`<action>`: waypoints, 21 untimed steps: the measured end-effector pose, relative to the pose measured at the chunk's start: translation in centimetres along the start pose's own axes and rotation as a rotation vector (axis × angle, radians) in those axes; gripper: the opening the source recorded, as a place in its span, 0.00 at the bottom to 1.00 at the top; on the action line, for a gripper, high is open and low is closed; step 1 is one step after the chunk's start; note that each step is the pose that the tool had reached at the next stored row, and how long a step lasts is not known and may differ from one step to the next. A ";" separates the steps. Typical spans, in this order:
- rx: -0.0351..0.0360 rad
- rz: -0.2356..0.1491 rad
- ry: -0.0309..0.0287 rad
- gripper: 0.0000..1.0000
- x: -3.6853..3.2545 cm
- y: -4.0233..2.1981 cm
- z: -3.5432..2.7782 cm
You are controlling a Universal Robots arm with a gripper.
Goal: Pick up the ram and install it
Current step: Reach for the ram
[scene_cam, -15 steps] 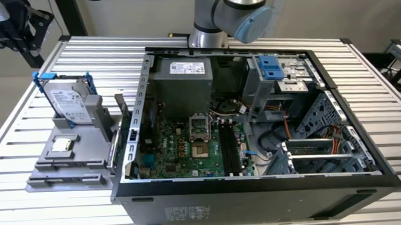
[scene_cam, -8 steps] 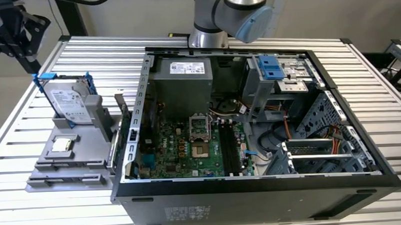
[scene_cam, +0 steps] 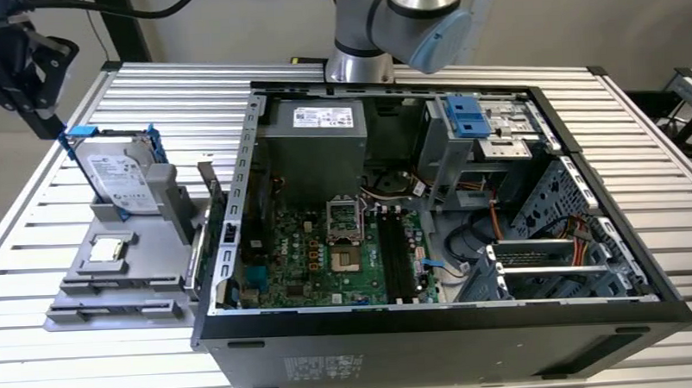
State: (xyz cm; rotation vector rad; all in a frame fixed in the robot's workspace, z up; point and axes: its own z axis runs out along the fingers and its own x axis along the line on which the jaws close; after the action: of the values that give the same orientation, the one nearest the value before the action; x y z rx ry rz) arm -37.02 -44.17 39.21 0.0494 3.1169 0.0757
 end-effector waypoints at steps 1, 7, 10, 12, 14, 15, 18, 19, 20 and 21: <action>0.0001 0.000 0.0000 0.00 -0.01 -0.24 -0.01; 0.0002 0.003 -0.0001 0.00 -0.06 -1.74 -0.07; 0.0001 0.005 -0.0002 0.00 -0.08 -2.48 -0.09; 0.0002 0.006 -0.0002 0.00 -0.09 -2.98 -0.12; 0.0002 0.008 -0.0003 0.00 -0.09 -3.50 -0.13; 0.0002 0.008 -0.0004 0.00 -0.09 -3.75 -0.13; 0.0003 0.011 -0.0005 0.00 -0.07 -4.45 -0.15; 0.0003 0.011 -0.0005 0.00 -0.07 -4.68 -0.16; 0.0003 0.012 -0.0006 0.00 -0.05 -4.91 -0.16; 0.0003 0.013 -0.0006 0.00 -0.04 -5.13 -0.16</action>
State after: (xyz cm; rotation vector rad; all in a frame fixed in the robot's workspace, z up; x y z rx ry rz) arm -37.14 -49.30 39.12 0.0696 3.1162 0.0754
